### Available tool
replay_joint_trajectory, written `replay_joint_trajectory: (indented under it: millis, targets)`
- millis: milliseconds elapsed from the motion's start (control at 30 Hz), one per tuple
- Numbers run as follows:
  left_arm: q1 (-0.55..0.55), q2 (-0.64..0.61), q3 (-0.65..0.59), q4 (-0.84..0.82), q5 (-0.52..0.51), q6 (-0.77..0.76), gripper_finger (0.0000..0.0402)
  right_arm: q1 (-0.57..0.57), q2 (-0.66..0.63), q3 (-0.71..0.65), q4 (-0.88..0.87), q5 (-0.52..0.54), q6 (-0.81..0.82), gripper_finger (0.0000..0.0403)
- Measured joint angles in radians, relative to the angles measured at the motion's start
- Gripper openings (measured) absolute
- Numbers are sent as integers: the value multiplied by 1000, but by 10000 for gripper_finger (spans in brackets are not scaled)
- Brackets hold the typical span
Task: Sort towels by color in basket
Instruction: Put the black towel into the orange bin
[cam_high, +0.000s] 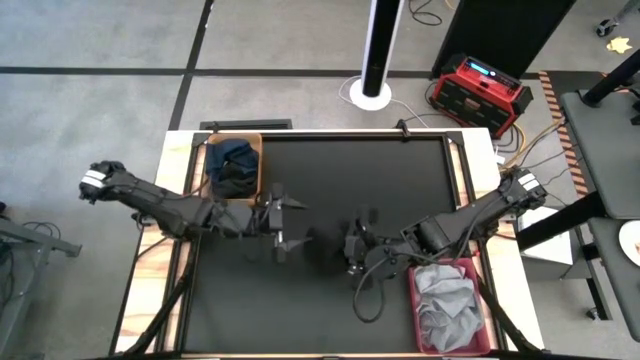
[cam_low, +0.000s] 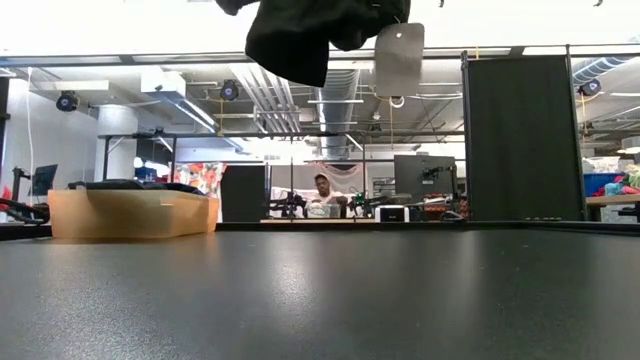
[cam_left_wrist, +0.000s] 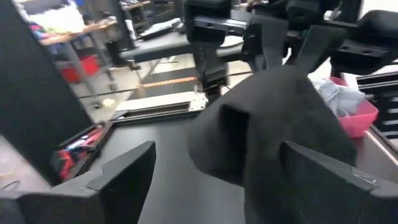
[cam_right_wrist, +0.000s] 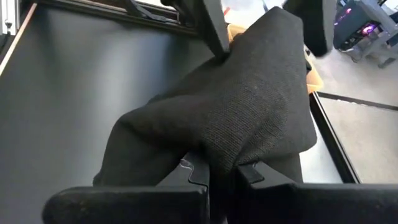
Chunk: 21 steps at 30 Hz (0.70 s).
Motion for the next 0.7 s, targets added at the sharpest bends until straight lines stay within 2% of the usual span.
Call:
replay_joint_trajectory:
  millis: [167, 300, 400, 500, 600, 667, 700]
  targets:
    - [82, 45, 0, 66, 272, 0, 322, 0, 0, 0, 0, 0, -6, 9]
    - [108, 102, 0, 136, 333, 16, 307, 0, 0, 1, 0, 0, -7, 9]
    - [107, 135, 0, 166, 357, 31, 275, 0, 0, 1, -1, -1, -7, 11]
    - [105, 143, 2, 159, 359, 39, 207, 0, 0, 1, -2, -1, -7, 11]
    - [106, 137, 2, 151, 357, 22, 100, 0, 0, 2, -16, 0, 0, 15]
    - [106, 115, 2, 125, 320, 13, 31, 0, -1, 2, -46, 4, 29, 23]
    - [105, 100, 2, 109, 288, 0, 19, 0, -4, 2, -63, 12, 51, 28]
